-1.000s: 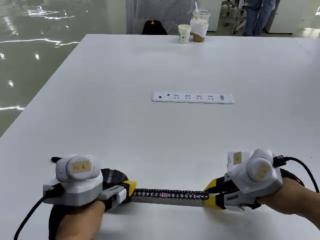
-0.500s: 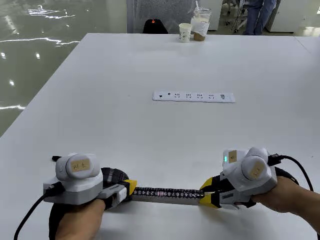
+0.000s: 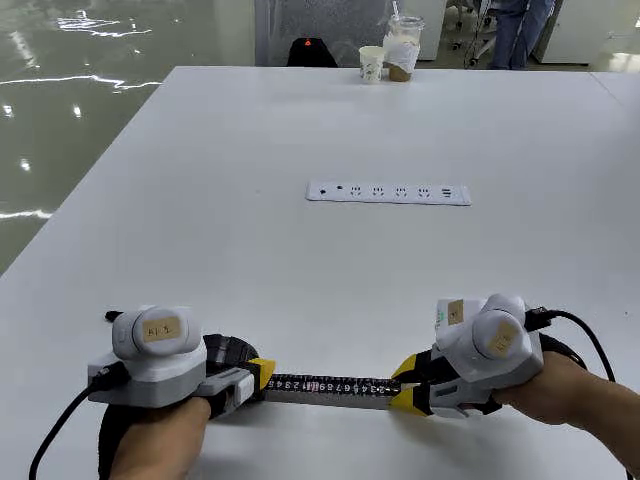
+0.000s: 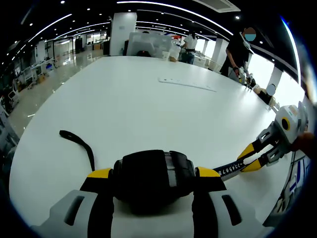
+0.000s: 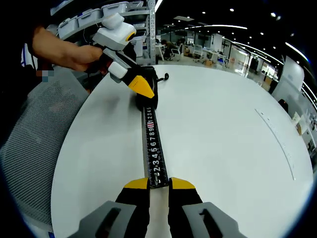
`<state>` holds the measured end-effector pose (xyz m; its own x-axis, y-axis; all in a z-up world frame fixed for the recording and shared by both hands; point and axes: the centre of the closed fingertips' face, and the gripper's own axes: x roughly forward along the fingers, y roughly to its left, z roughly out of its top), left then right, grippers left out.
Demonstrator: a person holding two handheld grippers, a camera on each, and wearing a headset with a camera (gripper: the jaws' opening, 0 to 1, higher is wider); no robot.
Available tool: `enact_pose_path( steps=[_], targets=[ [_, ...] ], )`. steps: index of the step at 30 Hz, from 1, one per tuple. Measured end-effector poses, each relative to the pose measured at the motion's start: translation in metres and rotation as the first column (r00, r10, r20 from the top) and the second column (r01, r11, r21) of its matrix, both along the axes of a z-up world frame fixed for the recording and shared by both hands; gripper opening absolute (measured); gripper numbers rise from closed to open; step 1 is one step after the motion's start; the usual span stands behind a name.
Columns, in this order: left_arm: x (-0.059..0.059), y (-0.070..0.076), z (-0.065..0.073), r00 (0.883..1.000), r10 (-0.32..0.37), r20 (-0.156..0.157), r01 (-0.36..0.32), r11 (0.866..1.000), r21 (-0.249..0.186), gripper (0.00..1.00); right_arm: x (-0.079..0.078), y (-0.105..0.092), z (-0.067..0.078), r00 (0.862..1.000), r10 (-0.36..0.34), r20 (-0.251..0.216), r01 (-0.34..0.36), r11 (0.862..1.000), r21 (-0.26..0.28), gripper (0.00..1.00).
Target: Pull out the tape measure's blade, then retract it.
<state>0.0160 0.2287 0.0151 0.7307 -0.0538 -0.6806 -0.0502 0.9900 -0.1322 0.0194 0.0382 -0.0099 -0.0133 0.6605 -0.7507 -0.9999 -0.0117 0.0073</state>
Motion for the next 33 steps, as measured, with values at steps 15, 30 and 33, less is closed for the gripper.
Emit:
enact_pose_path(
  steps=[15,30,33],
  targets=[
    [0.0,0.0,-0.001,1.0,0.001,-0.002,-0.001,1.0,-0.007,0.59,-0.002,0.017,0.001,1.0,0.008,0.0,-0.008,1.0,0.014,0.1],
    [0.0,0.001,0.0,1.0,0.001,-0.007,-0.001,1.0,-0.013,0.59,-0.003,0.034,0.001,1.0,0.017,0.002,-0.017,1.0,0.024,0.1],
    [0.0,0.001,-0.001,1.0,0.0,-0.007,0.0,1.0,-0.012,0.59,-0.004,0.037,0.001,1.0,0.019,0.002,-0.019,0.999,0.027,0.1]
  ],
)
